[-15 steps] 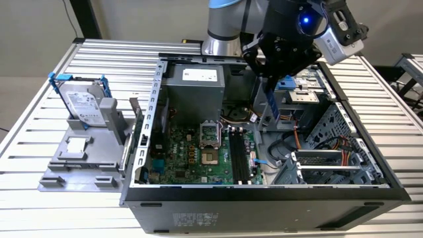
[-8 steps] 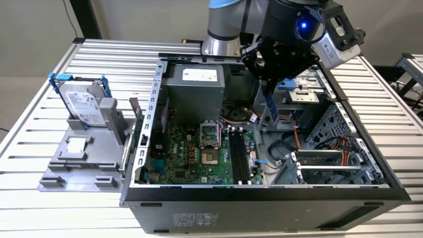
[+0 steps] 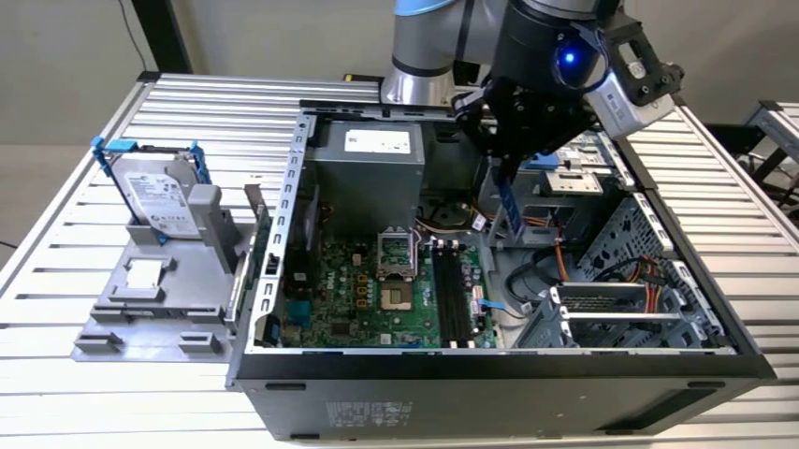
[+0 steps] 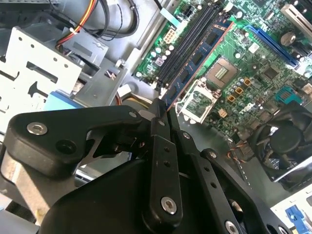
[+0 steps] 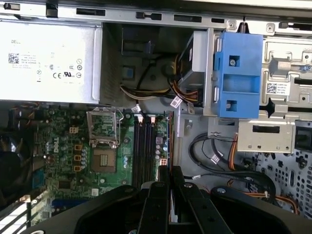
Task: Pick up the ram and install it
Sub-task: 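Insert the ram into the slot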
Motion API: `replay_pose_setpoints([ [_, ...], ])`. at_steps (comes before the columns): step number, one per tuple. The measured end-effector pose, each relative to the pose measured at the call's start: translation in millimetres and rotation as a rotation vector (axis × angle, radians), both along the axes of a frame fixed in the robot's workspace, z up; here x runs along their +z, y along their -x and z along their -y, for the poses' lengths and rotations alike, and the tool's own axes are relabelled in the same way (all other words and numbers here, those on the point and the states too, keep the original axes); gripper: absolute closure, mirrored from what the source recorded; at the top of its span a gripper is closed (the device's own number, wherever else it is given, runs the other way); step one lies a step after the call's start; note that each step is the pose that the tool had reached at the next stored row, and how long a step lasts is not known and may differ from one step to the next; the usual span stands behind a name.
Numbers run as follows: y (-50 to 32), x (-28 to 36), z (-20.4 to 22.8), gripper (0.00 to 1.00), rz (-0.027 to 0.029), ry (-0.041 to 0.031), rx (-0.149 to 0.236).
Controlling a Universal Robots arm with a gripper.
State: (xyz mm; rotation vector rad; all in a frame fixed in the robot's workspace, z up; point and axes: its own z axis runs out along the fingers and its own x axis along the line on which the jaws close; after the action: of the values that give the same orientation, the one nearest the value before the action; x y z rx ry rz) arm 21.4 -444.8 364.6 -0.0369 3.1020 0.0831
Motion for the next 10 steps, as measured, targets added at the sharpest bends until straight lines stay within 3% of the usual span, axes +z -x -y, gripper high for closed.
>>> replay_pose_setpoints([
  [10, 0.5, -12.8, 0.0, 1.00, -0.0001, 0.0001, 0.000],
])
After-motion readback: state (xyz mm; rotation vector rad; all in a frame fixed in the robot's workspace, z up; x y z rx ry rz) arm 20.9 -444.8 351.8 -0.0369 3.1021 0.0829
